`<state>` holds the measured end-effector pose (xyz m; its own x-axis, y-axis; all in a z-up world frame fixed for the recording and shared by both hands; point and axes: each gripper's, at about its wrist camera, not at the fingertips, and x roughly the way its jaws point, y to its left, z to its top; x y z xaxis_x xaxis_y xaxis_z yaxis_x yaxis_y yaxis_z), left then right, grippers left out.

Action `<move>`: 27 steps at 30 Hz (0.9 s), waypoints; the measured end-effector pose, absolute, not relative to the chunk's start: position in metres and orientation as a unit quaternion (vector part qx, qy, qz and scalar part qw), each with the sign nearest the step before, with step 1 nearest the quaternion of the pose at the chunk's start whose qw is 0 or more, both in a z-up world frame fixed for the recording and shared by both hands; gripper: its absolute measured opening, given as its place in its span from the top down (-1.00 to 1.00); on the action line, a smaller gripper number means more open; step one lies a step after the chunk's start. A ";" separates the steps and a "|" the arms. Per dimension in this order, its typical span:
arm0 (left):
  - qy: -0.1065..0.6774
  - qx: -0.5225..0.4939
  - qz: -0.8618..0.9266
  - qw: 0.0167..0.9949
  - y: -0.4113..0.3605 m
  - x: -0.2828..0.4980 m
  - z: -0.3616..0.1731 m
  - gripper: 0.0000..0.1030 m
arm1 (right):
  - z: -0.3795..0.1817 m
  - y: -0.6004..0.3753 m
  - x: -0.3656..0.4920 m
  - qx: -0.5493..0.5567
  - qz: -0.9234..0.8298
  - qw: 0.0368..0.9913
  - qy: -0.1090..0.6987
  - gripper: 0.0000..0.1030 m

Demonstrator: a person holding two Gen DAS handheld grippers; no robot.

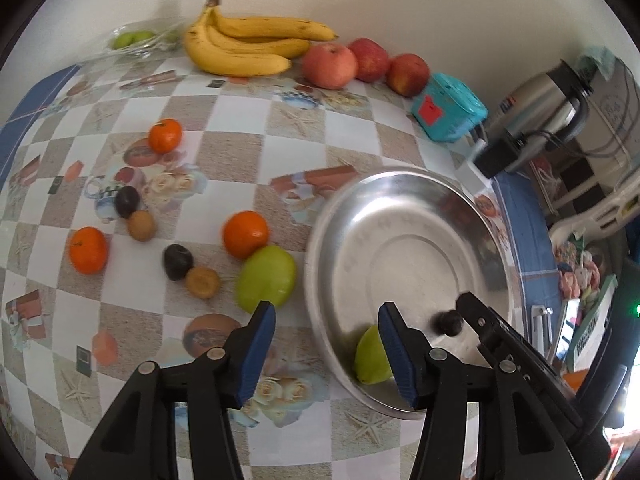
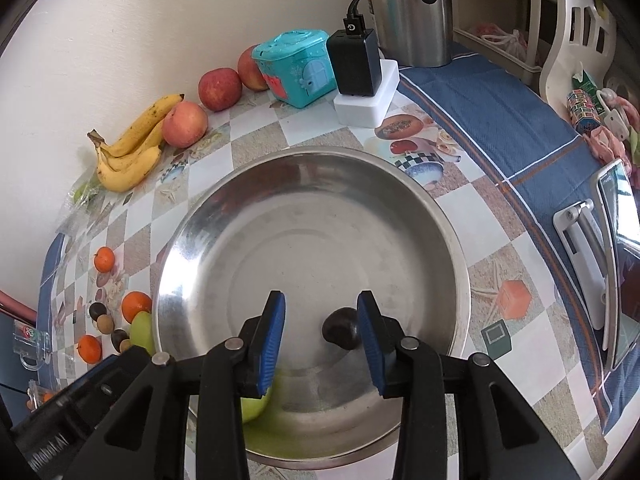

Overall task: Organize fruits
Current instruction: 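Raise both open grippers away from the steel plate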

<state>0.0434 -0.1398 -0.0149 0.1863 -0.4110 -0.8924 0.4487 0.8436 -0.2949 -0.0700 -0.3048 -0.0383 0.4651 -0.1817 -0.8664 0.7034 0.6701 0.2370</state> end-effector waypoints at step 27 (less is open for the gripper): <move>0.582 -0.050 -0.167 0.794 -0.043 0.100 -0.013 -0.12 | -0.025 -0.234 -0.017 0.240 -0.202 0.833 0.456 0.26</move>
<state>0.0997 -0.0428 -0.0134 0.2667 -0.3241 -0.9077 0.2071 0.9390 -0.2745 -0.0175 -0.2341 -0.0253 0.5020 -0.1168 -0.8569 0.5549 0.8035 0.2155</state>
